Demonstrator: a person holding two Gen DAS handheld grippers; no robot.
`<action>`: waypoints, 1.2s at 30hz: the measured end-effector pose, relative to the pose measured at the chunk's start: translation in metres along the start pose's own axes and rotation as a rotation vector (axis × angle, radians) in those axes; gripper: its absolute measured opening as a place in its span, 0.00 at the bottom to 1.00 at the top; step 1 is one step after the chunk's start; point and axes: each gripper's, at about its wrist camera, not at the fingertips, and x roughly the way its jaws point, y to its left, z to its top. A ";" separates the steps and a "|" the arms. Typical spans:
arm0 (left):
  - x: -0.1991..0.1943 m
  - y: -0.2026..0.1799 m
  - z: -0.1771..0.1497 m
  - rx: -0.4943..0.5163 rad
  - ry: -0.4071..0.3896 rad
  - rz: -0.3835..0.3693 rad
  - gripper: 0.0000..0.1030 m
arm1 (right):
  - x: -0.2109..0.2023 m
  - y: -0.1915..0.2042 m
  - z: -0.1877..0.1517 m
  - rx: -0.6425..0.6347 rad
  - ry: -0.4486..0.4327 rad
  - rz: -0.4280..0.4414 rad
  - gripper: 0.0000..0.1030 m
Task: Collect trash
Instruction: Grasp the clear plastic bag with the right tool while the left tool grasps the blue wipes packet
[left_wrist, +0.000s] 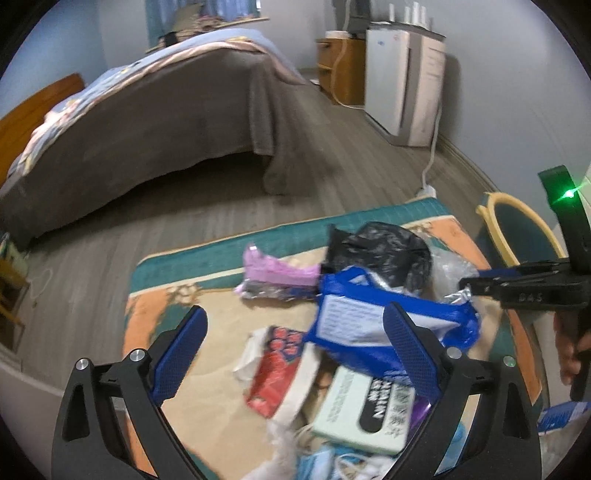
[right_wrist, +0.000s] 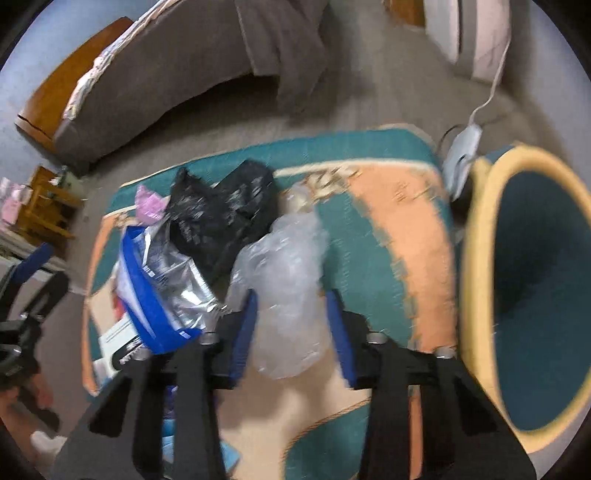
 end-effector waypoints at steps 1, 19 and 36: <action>0.003 -0.004 0.001 0.000 0.002 -0.005 0.93 | 0.001 0.001 -0.001 -0.003 0.011 0.010 0.10; 0.059 -0.055 -0.002 -0.050 0.210 -0.099 0.80 | -0.107 0.012 -0.034 -0.046 -0.077 -0.074 0.04; 0.031 -0.034 -0.014 -0.052 0.201 -0.181 0.10 | -0.114 0.013 -0.026 -0.063 -0.121 -0.090 0.04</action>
